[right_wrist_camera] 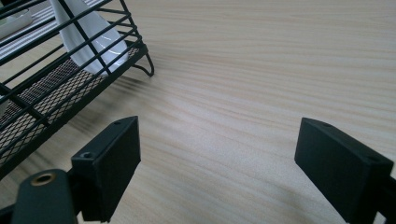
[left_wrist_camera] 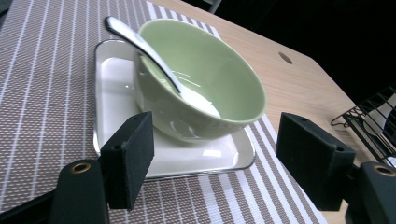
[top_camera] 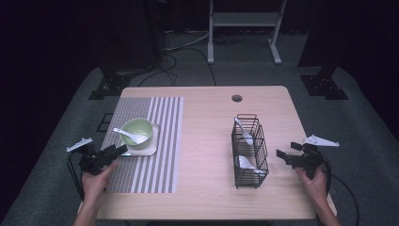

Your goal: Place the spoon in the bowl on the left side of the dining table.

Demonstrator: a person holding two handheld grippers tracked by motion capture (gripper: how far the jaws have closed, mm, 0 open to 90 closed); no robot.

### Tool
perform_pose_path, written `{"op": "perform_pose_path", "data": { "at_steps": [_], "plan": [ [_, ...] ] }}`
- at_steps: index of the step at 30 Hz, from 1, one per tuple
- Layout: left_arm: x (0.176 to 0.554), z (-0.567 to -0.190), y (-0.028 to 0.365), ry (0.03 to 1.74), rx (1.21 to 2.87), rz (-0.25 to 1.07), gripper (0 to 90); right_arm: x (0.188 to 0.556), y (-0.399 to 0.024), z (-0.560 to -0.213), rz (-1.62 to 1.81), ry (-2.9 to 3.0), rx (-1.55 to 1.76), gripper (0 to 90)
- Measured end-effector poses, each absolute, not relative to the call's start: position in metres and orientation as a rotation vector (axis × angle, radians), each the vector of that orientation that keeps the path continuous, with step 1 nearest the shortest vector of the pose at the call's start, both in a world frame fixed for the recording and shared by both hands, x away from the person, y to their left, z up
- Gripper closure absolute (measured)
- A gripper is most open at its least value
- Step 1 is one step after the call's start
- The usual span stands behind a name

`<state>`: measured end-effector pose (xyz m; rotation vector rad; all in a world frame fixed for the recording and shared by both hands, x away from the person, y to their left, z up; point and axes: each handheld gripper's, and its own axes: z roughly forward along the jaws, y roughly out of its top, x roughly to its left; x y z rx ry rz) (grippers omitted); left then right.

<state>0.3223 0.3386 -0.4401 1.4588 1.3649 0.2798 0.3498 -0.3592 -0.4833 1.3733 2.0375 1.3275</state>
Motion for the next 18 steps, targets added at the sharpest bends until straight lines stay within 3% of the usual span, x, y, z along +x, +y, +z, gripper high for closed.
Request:
{"op": "perform_pose_path", "data": {
  "at_steps": [18],
  "plan": [
    [0.314,-0.438,0.308,1.289,1.545,0.253,25.5,0.35,-0.359,-0.483,1.325,2.04,1.372,13.2]
  ]
}}
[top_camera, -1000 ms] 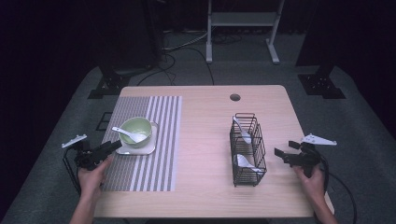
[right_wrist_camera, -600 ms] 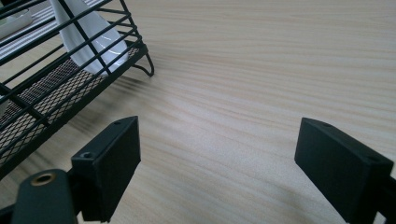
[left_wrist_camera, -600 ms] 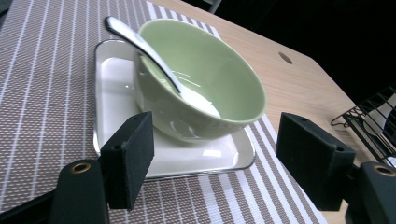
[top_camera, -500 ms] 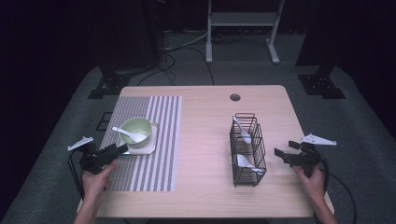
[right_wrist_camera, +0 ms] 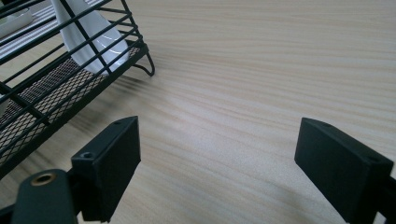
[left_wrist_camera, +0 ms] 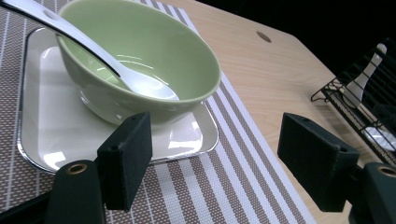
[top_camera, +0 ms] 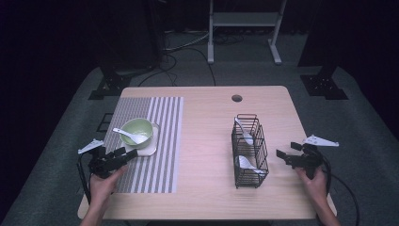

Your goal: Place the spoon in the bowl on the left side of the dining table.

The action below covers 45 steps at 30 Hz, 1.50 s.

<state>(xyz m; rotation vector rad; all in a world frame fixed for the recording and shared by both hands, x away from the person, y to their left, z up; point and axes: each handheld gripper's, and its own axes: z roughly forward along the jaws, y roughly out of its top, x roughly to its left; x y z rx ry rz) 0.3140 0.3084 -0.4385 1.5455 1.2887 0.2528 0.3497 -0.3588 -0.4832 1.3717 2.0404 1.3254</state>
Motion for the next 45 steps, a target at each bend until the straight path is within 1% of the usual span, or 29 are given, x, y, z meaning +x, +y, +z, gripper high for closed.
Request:
{"op": "perform_pose_path", "data": {
  "at_steps": [18,32,45],
  "plan": [
    [0.313,-0.445,0.291,1.268,1.598,0.226,23.1,0.35,-0.358,-0.483,1.322,2.047,1.358,13.3],
    [0.315,-0.439,0.261,1.217,1.632,0.223,22.9,0.349,-0.358,-0.483,1.323,2.054,1.351,13.2],
    [0.319,-0.436,0.229,1.168,1.681,0.184,19.8,0.349,-0.358,-0.483,1.324,2.057,1.347,13.2]
  ]
}}
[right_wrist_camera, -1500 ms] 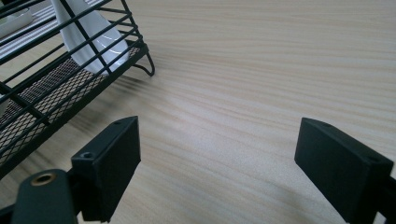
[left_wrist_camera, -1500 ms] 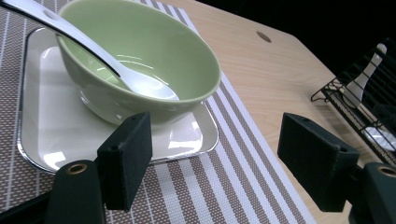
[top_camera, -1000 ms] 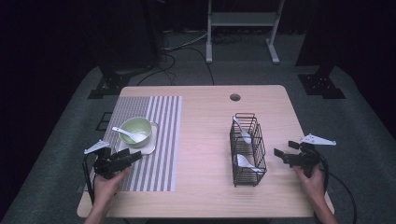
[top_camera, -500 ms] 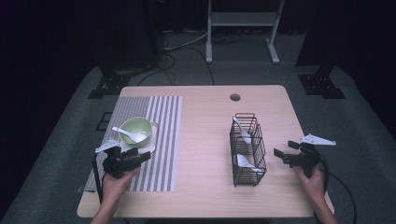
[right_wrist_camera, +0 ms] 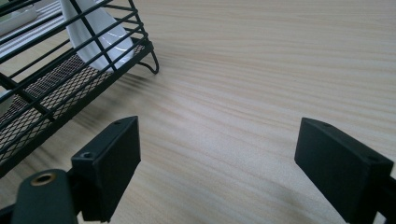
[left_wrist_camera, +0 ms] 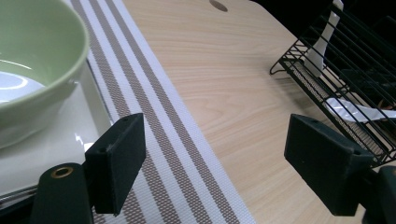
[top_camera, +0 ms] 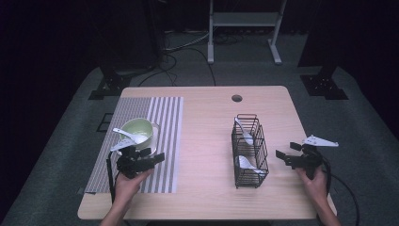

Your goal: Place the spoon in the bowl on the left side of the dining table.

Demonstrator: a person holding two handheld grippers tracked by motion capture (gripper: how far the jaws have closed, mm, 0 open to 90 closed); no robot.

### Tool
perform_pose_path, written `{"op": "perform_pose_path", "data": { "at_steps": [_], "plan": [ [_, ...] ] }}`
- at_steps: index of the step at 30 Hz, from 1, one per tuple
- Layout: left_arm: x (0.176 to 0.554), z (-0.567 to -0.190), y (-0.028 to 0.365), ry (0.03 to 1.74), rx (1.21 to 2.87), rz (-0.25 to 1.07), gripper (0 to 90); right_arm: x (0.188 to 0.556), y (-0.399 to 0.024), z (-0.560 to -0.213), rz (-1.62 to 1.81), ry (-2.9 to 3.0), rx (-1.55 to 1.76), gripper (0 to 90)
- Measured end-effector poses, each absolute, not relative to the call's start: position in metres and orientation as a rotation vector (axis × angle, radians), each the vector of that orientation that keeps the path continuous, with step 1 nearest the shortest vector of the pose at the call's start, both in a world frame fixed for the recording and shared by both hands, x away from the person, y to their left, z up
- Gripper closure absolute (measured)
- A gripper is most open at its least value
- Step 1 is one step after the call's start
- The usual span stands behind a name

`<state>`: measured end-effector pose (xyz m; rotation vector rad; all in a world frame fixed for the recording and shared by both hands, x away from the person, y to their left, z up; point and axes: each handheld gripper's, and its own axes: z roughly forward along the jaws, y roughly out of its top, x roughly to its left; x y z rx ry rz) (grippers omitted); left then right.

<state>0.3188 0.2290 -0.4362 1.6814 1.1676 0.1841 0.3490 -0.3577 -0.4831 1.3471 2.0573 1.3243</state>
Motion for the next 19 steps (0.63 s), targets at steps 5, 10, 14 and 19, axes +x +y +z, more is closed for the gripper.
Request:
{"op": "perform_pose_path", "data": {
  "at_steps": [5,10,14,19],
  "plan": [
    [0.317,-0.437,0.219,1.15,1.695,0.185,18.9,0.349,-0.358,-0.483,1.325,2.06,1.344,13.3],
    [0.312,-0.443,0.21,1.118,1.734,0.195,18.8,0.347,-0.357,-0.483,1.327,2.064,1.338,13.3],
    [0.309,-0.449,0.206,1.108,1.764,0.182,18.0,0.347,-0.359,-0.483,1.34,2.059,1.348,13.3],
    [0.305,-0.454,0.202,1.088,1.797,0.176,18.0,0.346,-0.36,-0.483,1.344,2.059,1.355,13.3]
  ]
}}
